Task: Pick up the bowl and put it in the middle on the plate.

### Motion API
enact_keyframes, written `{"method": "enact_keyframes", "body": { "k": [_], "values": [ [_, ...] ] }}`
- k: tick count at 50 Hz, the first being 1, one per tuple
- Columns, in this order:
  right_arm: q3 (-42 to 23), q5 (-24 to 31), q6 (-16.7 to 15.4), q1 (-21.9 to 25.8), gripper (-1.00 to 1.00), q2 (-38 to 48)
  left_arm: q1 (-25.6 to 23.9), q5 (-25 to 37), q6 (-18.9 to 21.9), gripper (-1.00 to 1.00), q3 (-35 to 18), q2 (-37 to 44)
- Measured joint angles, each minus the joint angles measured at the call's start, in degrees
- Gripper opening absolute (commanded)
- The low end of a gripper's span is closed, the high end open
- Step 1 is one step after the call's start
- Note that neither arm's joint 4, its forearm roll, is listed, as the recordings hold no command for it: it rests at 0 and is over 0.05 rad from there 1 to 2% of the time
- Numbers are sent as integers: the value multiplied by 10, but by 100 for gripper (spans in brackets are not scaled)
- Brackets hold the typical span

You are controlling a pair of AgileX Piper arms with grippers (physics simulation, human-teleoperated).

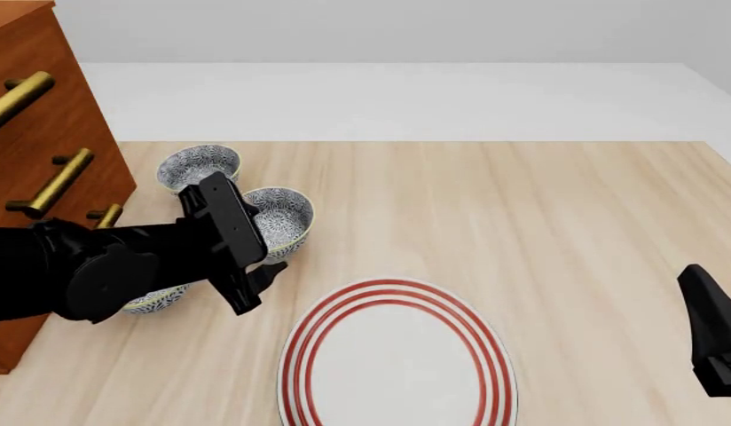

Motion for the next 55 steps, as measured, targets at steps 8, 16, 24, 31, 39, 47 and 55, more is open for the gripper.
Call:
{"method": "enact_keyframes", "body": {
  "k": [8,16,24,31,39,47,55],
  "values": [
    [0,1,1,-1,100,1,4,-15,15,100,-12,39],
    [0,1,2,0,100,2,19,-33,35,100,-22,77],
    [0,2,4,2,100,2,32,-53,51,100,-28,109],
    [0,2,5,4,100,2,45,-71,73,100,-30,135],
    [0,2,6,4,100,2,56,-84,88,100,-32,157],
    [0,1,6,3,100,3,62,-94,96,100,-31,172],
    [0,1,5,2,100,4,64,-93,102,100,-36,179]
  ]
}}
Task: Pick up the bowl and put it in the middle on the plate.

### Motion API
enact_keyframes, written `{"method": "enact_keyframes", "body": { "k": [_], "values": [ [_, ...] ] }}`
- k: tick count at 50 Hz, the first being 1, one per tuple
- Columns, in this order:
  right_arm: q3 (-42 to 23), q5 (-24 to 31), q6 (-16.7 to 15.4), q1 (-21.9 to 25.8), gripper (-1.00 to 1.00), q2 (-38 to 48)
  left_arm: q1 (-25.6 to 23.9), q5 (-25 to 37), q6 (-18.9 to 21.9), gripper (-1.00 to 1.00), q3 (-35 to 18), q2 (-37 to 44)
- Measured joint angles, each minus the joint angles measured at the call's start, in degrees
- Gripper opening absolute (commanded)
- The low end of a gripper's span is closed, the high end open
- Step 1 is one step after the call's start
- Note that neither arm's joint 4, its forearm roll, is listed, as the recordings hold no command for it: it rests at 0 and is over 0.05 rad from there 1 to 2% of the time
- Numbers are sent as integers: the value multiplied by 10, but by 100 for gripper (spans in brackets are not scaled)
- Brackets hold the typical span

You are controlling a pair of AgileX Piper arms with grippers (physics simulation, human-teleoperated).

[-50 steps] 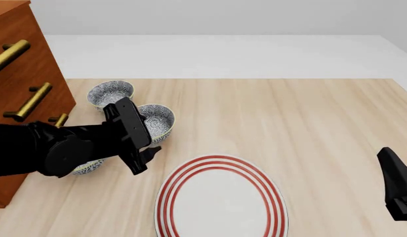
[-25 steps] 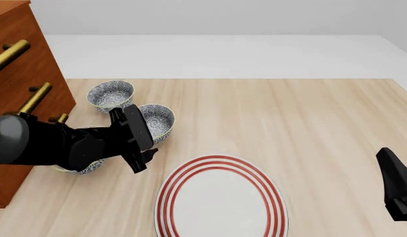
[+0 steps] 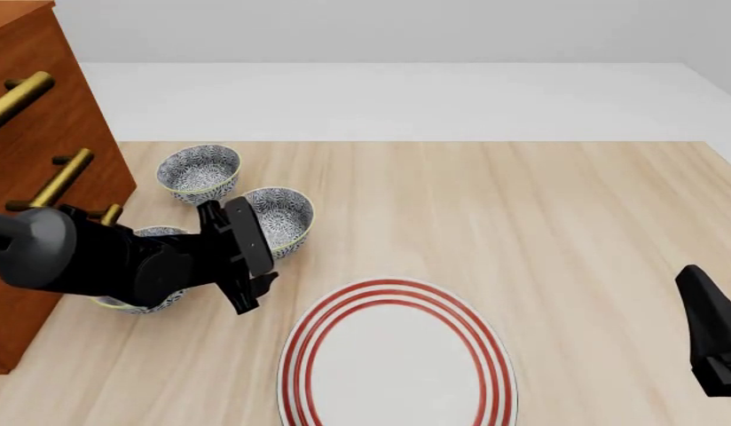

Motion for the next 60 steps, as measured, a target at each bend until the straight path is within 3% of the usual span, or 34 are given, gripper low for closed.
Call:
{"method": "enact_keyframes", "body": {
  "k": [16,17,40,60],
  "values": [
    [0,-2,1,-1,100,3,8,-13,16,100,-1,25],
    [0,-2,1,-1,100,3,8,-14,17,-100,-1,25],
    [0,-4,2,1,100,8,-34,27,29,-100,10,-58],
    [0,-4,4,1,100,11,-134,102,27,-100,38,-166]
  ]
}}
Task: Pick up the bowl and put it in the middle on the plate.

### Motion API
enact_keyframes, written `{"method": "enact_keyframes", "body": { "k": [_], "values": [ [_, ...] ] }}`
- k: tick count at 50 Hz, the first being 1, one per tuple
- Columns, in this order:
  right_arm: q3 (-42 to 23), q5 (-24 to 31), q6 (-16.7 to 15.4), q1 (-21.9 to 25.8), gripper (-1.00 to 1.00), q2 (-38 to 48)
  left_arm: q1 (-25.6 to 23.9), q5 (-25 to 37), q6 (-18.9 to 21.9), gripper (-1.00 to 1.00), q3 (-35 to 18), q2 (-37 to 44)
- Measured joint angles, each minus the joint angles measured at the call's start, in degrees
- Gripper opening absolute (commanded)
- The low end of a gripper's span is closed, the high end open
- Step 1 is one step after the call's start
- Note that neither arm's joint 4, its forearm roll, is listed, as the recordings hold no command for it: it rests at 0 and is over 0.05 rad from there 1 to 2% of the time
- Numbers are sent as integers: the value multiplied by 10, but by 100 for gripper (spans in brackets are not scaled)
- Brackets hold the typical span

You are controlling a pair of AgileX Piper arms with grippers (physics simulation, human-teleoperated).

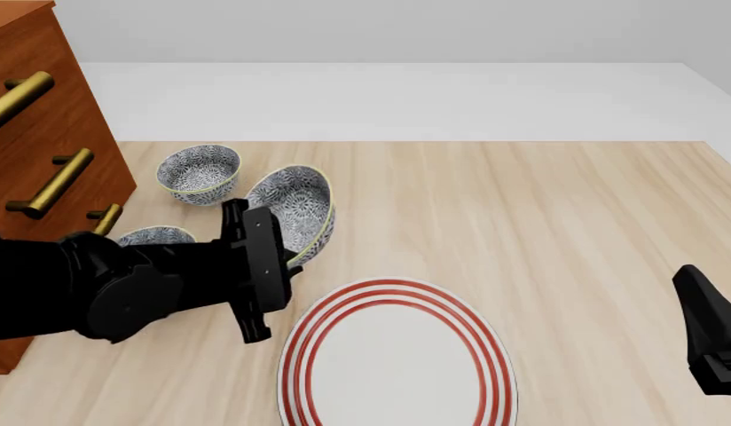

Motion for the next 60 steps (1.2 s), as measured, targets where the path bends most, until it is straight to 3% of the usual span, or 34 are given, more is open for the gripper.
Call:
{"method": "enact_keyframes", "body": {
  "k": [6,17,32,60],
  "values": [
    [0,0,1,0,100,0,-47,46,-17,-100,-7,-32],
    [0,0,1,1,100,0,-132,149,-101,-100,-65,-55],
    [0,0,3,1,100,0,-189,212,-96,-100,-66,-54],
    [0,0,5,1,100,-1,-270,214,-100,-100,-58,-8]
  ]
}}
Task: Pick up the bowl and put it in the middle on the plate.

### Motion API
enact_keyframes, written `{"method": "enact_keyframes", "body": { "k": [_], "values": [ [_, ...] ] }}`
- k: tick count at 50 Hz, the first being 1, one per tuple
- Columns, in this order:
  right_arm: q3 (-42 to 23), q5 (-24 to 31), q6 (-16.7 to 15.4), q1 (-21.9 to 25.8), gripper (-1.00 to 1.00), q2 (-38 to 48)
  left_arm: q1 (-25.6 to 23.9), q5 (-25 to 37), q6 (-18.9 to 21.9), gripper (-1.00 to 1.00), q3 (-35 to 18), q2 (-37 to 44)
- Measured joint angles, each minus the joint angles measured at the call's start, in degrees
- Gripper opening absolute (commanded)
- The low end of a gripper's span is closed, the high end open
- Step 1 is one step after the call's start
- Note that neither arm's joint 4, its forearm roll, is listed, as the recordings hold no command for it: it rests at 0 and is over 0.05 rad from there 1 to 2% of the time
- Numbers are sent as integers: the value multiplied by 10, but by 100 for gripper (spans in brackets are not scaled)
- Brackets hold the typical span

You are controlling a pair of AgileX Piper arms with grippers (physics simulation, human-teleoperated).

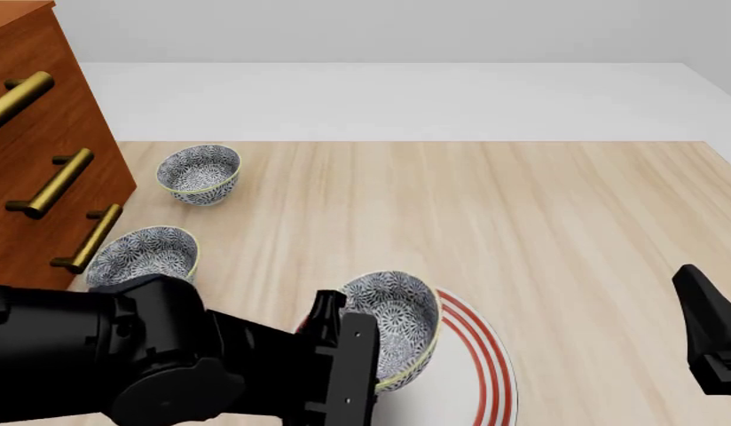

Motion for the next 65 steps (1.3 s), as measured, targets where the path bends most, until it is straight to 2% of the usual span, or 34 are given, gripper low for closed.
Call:
{"method": "enact_keyframes", "body": {
  "k": [16,35,36,52,65],
  "values": [
    [0,0,1,1,100,0,-36,-22,-13,-100,3,48],
    [0,-1,0,1,100,3,-47,-49,-2,-100,17,71],
    [0,-1,-1,1,100,3,-47,-50,-1,100,17,71],
    [1,-4,-1,1,100,10,-24,-67,24,100,35,60],
    [1,-5,1,1,100,11,-27,-51,20,100,33,31]
  ]
}}
